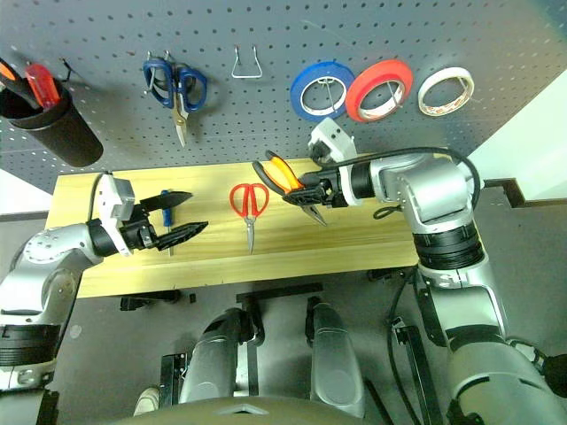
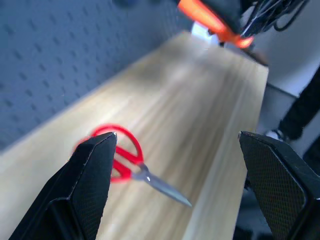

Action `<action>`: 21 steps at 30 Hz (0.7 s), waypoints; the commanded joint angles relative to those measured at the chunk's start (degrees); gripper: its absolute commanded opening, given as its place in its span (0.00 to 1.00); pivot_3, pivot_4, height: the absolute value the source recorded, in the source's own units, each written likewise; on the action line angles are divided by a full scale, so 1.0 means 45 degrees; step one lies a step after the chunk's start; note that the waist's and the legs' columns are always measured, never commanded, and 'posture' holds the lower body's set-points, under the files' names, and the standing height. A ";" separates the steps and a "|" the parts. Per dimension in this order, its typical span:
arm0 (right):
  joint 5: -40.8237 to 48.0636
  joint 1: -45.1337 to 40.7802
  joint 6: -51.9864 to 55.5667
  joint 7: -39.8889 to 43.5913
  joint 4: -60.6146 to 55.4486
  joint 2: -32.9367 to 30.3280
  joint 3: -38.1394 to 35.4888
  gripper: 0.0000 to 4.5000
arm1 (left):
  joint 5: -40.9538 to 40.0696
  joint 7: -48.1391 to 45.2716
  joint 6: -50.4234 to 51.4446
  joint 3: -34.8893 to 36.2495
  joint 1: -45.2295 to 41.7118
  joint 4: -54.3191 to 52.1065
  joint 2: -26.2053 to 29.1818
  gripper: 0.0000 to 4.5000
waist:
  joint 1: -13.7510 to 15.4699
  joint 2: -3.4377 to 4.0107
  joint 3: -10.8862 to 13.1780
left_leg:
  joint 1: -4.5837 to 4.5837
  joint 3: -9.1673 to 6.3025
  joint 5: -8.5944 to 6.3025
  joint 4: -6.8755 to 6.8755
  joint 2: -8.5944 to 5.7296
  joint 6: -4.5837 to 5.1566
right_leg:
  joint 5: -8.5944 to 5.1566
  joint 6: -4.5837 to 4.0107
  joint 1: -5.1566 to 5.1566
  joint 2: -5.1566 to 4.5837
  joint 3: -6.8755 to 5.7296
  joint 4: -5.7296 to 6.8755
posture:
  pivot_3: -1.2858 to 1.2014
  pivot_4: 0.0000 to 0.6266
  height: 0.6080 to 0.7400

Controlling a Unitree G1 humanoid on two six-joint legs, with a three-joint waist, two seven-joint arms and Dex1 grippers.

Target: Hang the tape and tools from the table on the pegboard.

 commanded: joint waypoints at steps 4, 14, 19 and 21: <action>0.0712 -0.1676 -0.0819 -0.2245 0.0167 0.1308 -0.1762 0.45 | -0.1306 0.0005 -0.0285 0.1367 -0.0916 -0.0257 0.0111 0.91 | 0.0036 -0.0056 -0.0465 | -0.0002 0.0017 0.0003 -0.0010 -0.0002 -0.0002 | 0.0014 -0.0007 0.0000 0.0009 -0.0008 -0.0009 | 0.49 0.21 0.92; 0.0172 -0.3195 -0.4614 -0.5217 0.2455 0.3076 -0.2064 0.45 | -0.2753 0.0476 -0.0410 0.2437 -0.1682 -0.0535 -0.0275 0.91 | 0.0026 -0.0086 -0.1117 | 0.0008 0.0070 0.0036 0.0007 -0.0004 -0.0011 | 0.0012 -0.0001 0.0018 0.0055 -0.0012 0.0020 | 0.50 0.14 0.92; -0.0683 -0.3729 -0.6984 -0.6322 0.3798 0.3774 -0.1553 0.45 | -0.2518 0.0743 -0.0738 0.2526 -0.1845 -0.0254 -0.0239 0.91 | 0.0009 -0.0086 -0.1440 | 0.0037 0.0071 0.0039 0.0004 -0.0001 -0.0011 | 0.0011 0.0000 0.0045 0.0062 -0.0012 0.0021 | 0.50 0.12 0.92; -0.1042 -0.3897 -0.7953 -0.6725 0.4298 0.4091 -0.1340 0.45 | -0.2285 0.0876 -0.0977 0.2511 -0.1936 -0.0040 -0.0198 0.91 | 0.0017 -0.0079 -0.1559 | 0.0040 0.0069 0.0039 0.0005 0.0004 -0.0012 | 0.0010 0.0000 0.0049 0.0069 -0.0012 0.0023 | 0.50 0.11 0.92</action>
